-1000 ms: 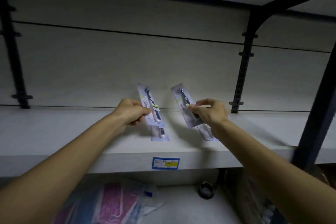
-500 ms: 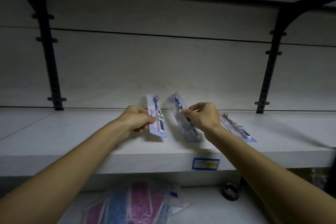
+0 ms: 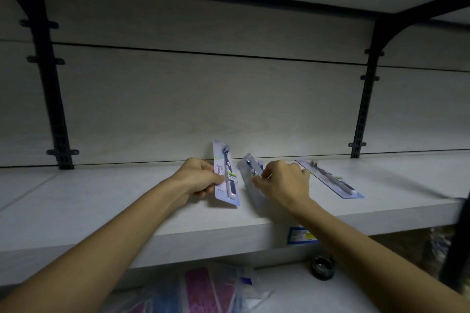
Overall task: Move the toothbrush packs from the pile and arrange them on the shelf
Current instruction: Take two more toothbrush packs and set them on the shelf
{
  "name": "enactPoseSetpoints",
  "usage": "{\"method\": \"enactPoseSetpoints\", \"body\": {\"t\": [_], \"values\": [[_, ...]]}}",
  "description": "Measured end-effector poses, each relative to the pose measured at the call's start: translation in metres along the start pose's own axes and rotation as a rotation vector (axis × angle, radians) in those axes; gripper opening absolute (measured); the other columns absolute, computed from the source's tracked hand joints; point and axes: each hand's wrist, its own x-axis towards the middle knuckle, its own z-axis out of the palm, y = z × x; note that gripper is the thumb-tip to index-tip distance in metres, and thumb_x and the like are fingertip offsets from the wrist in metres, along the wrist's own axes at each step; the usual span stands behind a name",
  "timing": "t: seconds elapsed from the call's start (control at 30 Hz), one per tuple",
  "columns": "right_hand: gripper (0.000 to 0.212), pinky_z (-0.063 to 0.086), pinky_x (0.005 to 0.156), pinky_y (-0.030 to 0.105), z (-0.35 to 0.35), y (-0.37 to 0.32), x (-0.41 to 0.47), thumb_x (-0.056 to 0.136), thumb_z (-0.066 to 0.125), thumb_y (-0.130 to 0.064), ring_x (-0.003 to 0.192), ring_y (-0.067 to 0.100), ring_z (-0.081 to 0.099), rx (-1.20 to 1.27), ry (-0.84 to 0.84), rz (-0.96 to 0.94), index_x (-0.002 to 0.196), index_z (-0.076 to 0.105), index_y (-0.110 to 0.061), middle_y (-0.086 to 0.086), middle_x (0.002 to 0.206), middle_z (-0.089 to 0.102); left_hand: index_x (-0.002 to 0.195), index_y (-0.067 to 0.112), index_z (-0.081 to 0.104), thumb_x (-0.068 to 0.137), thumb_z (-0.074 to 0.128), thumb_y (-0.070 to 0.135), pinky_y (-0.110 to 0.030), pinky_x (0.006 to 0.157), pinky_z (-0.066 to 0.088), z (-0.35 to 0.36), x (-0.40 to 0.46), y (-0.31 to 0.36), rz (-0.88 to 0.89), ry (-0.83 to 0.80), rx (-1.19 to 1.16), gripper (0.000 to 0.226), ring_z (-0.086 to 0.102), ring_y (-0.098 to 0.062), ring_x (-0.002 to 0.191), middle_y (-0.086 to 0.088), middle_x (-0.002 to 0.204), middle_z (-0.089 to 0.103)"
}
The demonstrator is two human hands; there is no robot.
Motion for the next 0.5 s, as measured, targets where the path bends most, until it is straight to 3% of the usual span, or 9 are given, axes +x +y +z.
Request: {"method": "enactPoseSetpoints", "body": {"t": [0.2, 0.37, 0.5], "values": [[0.035, 0.031, 0.086, 0.037, -0.002, 0.002, -0.002, 0.088, 0.052, -0.047, 0.103, 0.027, 0.051, -0.162, 0.014, -0.031, 0.084, 0.068, -0.016, 0.005, 0.090, 0.068, 0.101, -0.001, 0.067, 0.083, 0.066, 0.005, -0.019, 0.037, 0.032, 0.006, 0.008, 0.000, -0.006, 0.002, -0.024, 0.019, 0.044, -0.014, 0.048, -0.011, 0.070, 0.059], [0.035, 0.032, 0.091, 0.040, -0.005, 0.007, -0.003, 0.089, 0.054, -0.046, 0.114, 0.031, 0.043, -0.215, -0.003, -0.012, 0.097, 0.068, -0.016, 0.007, 0.111, 0.061, 0.102, 0.000, 0.066, 0.083, 0.067, 0.005, -0.020, 0.039, 0.032, 0.013, 0.010, 0.002, -0.020, -0.010, -0.032, 0.020, 0.044, -0.014, 0.049, -0.012, 0.072, 0.060], [0.034, 0.033, 0.090, 0.040, -0.004, 0.012, -0.002, 0.088, 0.055, -0.046, 0.110, 0.030, 0.043, -0.172, -0.013, -0.014, 0.088, 0.067, -0.014, 0.007, 0.105, 0.061, 0.098, 0.001, 0.067, 0.083, 0.068, 0.006, -0.020, 0.040, 0.032, 0.019, 0.011, 0.004, -0.057, -0.016, -0.045, 0.016, 0.043, -0.015, 0.049, -0.013, 0.070, 0.059]]}}
